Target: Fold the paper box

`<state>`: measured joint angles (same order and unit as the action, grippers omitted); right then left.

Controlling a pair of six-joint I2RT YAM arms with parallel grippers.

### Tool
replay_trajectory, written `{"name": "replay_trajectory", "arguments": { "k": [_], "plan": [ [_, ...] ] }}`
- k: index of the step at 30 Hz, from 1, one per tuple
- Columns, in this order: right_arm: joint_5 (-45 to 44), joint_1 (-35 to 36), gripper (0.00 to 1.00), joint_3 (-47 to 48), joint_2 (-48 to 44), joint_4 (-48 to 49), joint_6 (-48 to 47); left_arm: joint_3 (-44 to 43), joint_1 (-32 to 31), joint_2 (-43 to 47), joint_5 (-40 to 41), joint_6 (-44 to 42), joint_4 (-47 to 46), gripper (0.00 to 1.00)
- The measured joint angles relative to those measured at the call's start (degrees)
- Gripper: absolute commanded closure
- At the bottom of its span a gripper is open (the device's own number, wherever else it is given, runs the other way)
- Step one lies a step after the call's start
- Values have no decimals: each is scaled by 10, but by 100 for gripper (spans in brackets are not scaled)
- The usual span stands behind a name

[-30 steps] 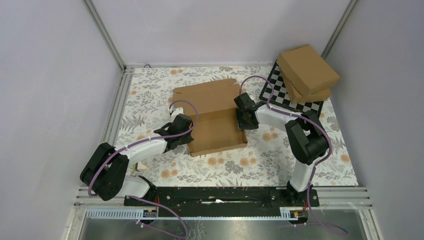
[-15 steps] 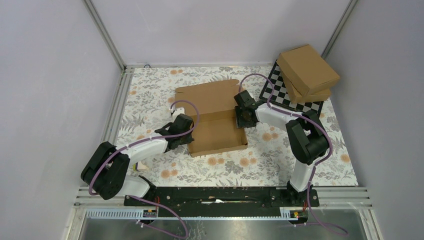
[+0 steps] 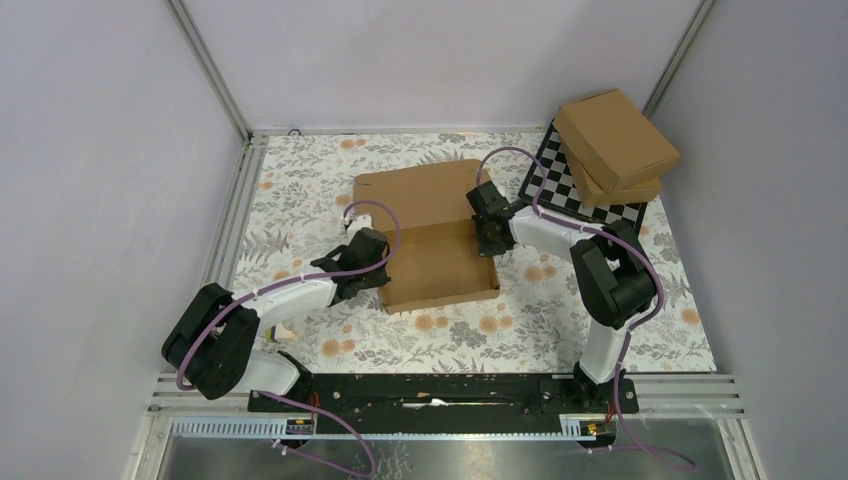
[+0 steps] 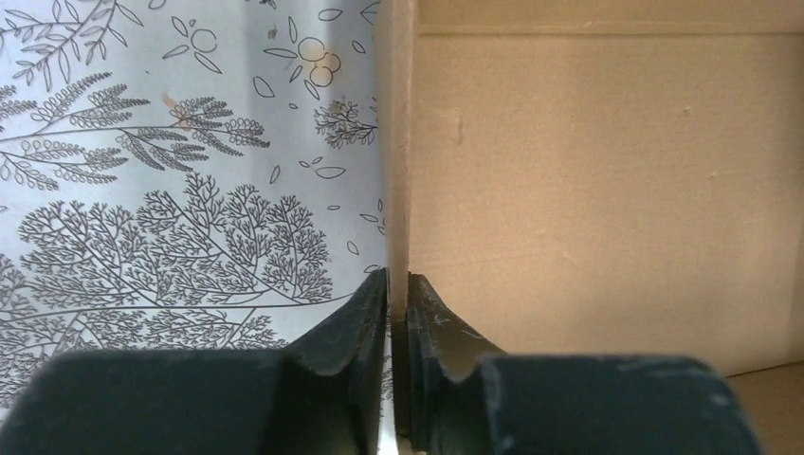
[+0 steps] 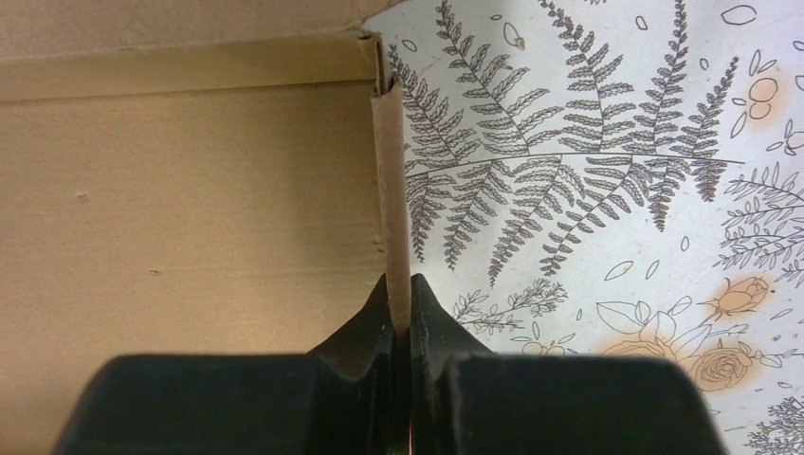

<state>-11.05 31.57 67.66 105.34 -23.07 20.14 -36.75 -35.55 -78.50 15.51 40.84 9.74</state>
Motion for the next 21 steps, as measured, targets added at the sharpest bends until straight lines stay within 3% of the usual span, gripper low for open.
{"name": "replay_trajectory", "arguments": {
  "k": [4, 5, 8, 14, 16, 17, 18, 19, 21],
  "plan": [
    [-7, -1, 68, 0, 0, -3, -4, 0, 0, 0, -1, -7, 4, 32],
    [-11, -2, 65, 0, 0, -4, -4, 0, 0, 0, -1, -11, 8, 26],
    [-16, -5, 59, 0, 0, -4, -8, 0, 2, 7, -7, -19, 11, 16],
    [-16, -5, 56, 0, -3, -4, -13, -17, 45, 39, -48, -33, 5, 7],
    [-15, -5, 61, -2, -6, -4, -15, -23, 75, 44, -68, -34, -5, 6],
    [-16, -5, 70, -4, -8, -3, -16, -24, 93, 46, -81, -34, -12, 5],
    [-16, -5, 92, -5, -10, -3, -18, -24, 107, 47, -89, -33, -18, 4],
    [-17, -5, 100, -7, -11, -3, -21, -24, 123, 47, -99, -33, -26, 4],
    [-19, -5, 100, -10, -13, -3, -26, -24, 155, 46, -118, -30, -41, 4]
  ]
}}
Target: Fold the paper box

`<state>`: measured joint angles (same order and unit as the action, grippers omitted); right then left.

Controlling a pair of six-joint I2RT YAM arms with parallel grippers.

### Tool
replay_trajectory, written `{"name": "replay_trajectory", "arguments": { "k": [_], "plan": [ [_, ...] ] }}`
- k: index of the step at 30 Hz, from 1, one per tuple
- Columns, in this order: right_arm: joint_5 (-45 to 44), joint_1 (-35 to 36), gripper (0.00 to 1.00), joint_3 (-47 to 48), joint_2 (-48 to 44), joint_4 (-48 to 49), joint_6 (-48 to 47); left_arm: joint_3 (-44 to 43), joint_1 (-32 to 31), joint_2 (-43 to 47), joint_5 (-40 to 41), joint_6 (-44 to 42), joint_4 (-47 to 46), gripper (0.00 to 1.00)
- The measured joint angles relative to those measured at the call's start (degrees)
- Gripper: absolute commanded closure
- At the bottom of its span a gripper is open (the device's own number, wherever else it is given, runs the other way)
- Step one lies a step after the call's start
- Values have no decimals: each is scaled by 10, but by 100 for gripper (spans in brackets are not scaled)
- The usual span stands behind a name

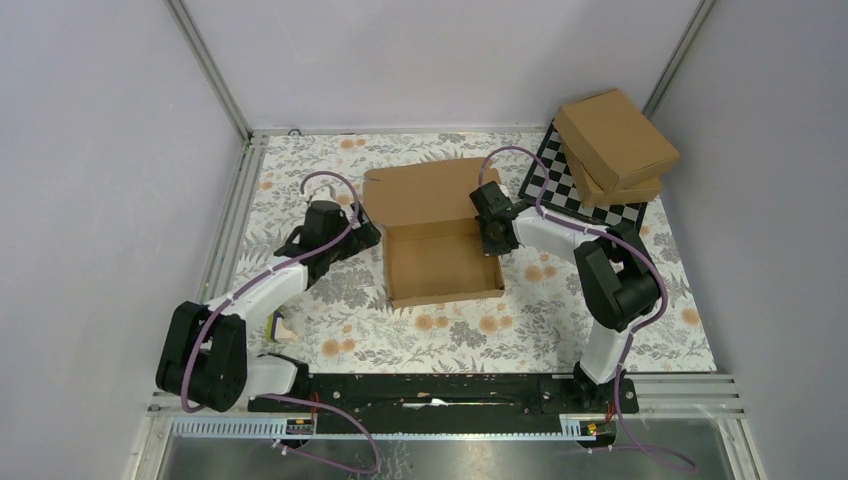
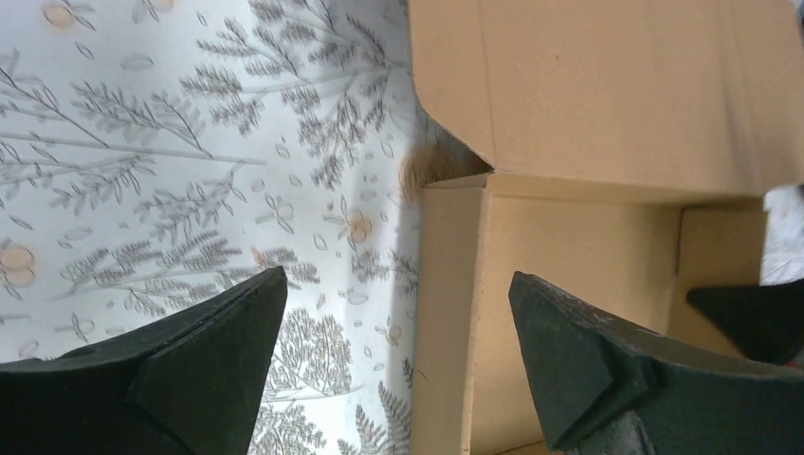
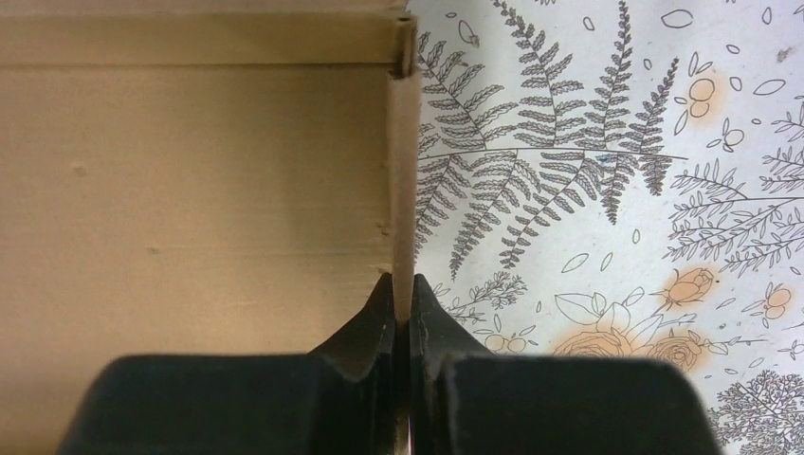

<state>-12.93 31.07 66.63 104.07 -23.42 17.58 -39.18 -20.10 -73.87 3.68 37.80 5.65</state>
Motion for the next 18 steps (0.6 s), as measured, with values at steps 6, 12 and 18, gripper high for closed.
{"name": "replay_trajectory", "arguments": {
  "k": [6, 12, 18],
  "plan": [
    [-1, 0, 100, -6, -3, 6, -2, -17, 75, -57, -71, 16, -68, 4],
    [0, 1, 100, -10, -7, 11, -6, -62, 121, -159, -136, 38, -119, 8],
    [2, 3, 100, -13, -9, 13, -9, -205, 147, -293, -202, 47, -134, 21]
  ]
}}
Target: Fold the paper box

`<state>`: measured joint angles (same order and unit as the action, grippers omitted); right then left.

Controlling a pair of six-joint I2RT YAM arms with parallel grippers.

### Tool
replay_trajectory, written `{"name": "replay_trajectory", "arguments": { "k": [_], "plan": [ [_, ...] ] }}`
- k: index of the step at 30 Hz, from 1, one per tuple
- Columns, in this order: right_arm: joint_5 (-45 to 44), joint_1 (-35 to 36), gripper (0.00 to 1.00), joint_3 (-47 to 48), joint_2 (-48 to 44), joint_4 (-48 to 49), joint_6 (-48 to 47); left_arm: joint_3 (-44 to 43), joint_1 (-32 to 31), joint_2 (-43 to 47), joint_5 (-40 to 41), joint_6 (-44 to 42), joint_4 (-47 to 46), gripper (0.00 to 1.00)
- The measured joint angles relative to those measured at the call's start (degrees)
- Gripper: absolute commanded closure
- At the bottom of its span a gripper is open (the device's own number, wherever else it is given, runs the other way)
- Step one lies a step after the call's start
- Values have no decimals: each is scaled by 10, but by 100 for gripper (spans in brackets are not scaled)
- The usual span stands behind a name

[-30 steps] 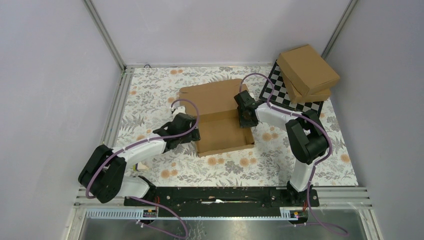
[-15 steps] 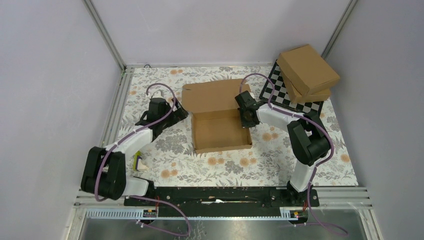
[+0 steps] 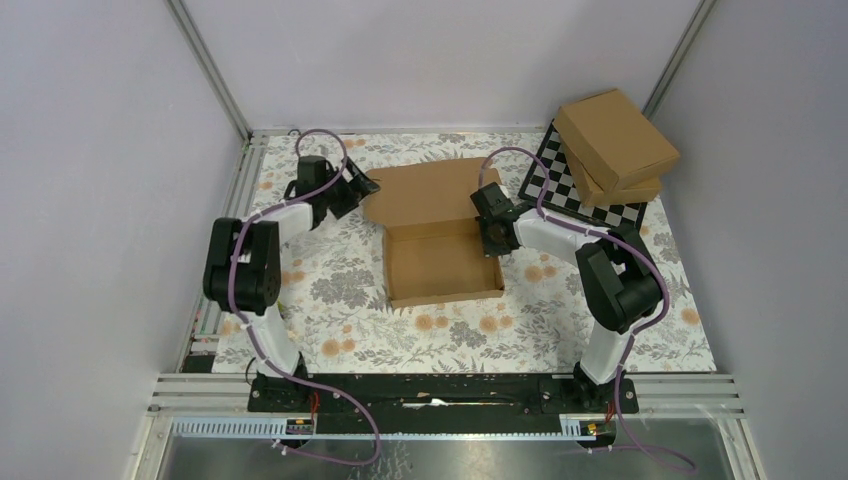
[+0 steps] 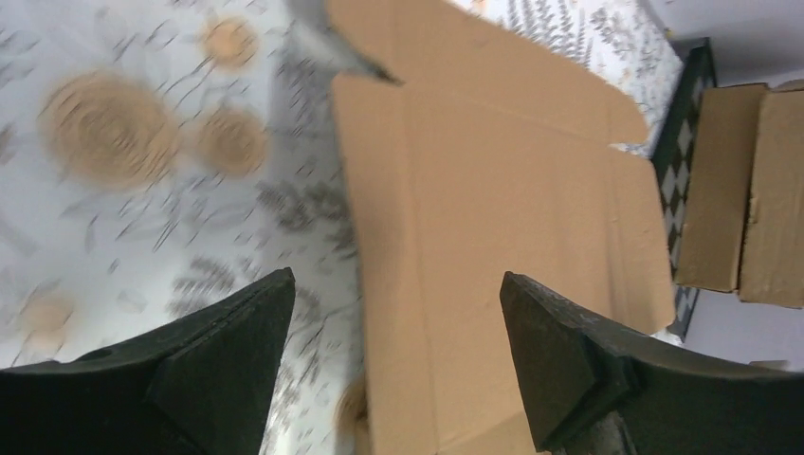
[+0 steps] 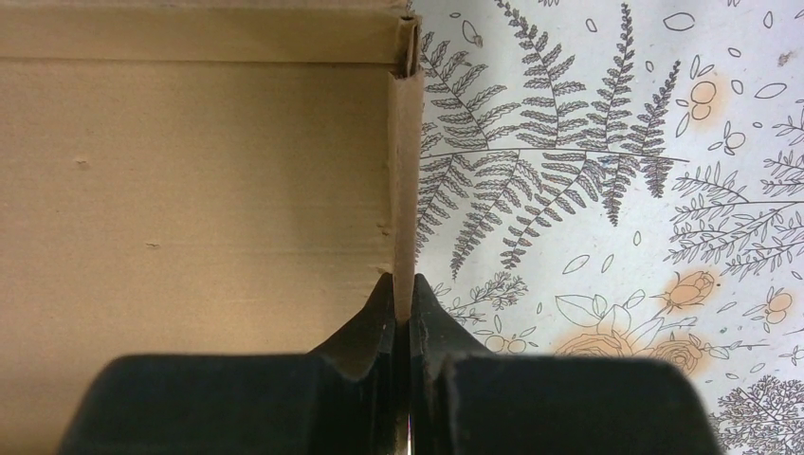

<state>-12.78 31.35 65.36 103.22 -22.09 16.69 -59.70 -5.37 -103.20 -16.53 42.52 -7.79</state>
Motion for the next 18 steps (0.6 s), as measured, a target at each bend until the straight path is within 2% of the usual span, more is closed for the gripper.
{"name": "replay_trajectory", "arguments": {
  "k": [4, 8, 12, 18],
  "plan": [
    [1, 0, 100, 0, 0, 0, -1, -88, 0, -71, -34, 4, 14, 54],
    [2, 0, 100, 0, 0, 1, -2, -171, -2, -142, -58, -3, 42, 92],
    [4, 0, 100, 0, 0, 1, -2, -177, -6, -149, -50, -17, 75, 100],
    [4, 1, 100, 0, 0, -1, -2, -190, -36, -131, 19, -61, 114, 100]
  ]
}}
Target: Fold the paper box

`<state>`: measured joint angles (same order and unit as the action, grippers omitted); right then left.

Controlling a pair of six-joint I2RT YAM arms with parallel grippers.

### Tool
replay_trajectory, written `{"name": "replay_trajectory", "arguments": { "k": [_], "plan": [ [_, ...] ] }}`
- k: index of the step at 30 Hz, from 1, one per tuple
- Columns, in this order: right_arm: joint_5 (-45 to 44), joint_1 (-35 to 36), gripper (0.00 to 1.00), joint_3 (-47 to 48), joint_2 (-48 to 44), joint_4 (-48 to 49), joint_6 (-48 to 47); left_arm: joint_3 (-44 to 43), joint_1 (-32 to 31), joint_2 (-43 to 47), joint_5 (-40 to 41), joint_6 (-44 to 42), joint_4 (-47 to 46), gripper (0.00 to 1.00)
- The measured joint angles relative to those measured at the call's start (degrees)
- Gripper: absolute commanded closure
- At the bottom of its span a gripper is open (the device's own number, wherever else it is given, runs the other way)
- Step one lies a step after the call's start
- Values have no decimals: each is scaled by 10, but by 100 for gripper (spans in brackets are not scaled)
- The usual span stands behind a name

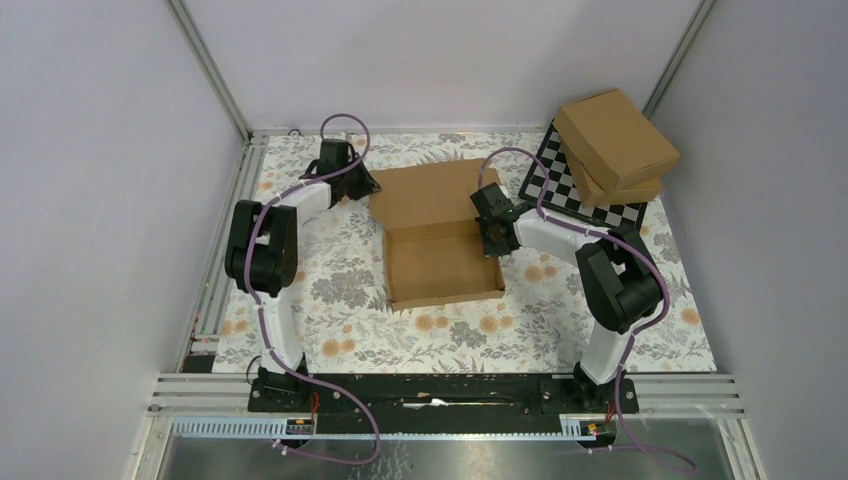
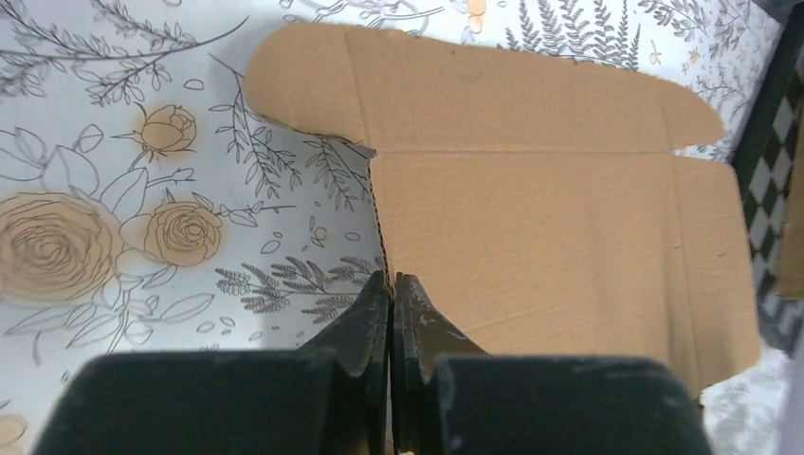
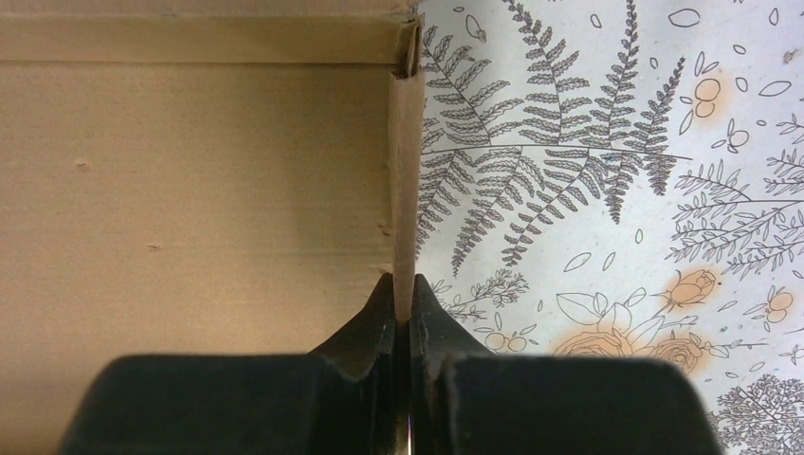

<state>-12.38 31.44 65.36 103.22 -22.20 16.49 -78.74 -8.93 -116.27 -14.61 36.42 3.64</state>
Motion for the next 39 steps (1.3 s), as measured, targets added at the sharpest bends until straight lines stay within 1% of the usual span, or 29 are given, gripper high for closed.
{"name": "replay_trajectory", "arguments": {
  "k": [3, 5, 8, 10, 13, 15, 17, 18, 19, 22, 24, 27, 30, 39],
  "plan": [
    [-3, 0, 100, 0, -1, -7, 1, 28, -28, 45, 57, -34, -19, 100],
    [-6, 0, 100, 0, -2, -12, 2, 72, -51, 96, 105, -58, -45, 100],
    [-11, 0, 99, -1, -5, -21, 5, 158, -94, 191, 186, -93, -110, 100],
    [-12, 0, 99, -2, -8, -26, 7, 236, -136, 266, 247, -115, -180, 100],
    [-22, 0, 98, -6, -13, -28, 10, 362, -218, 361, 342, -160, -321, 100],
    [-33, 0, 97, -12, -17, -28, 14, 429, -276, 393, 401, -193, -415, 100],
    [-41, -1, 96, -21, -24, -26, 19, 471, -312, 401, 438, -215, -479, 100],
    [-43, -1, 91, -27, -28, -24, 21, 495, -327, 402, 455, -223, -518, 100],
    [-45, -1, 83, -34, -33, -20, 24, 521, -341, 402, 470, -229, -555, 100],
    [-45, -1, 64, -63, -60, 9, 34, 567, -359, 400, 490, -228, -632, 100],
    [-40, -1, 56, -90, -91, 50, 40, 584, -367, 393, 496, -227, -675, 100],
    [-30, -1, 50, -129, -142, 99, 41, 600, -373, 369, 502, -228, -736, 100],
    [-29, -1, 44, -151, -175, 126, 41, 608, -375, 355, 501, -233, -772, 100],
    [-30, -1, 29, -164, -195, 137, 37, 613, -377, 351, 476, -260, -787, 100]
  ]
}}
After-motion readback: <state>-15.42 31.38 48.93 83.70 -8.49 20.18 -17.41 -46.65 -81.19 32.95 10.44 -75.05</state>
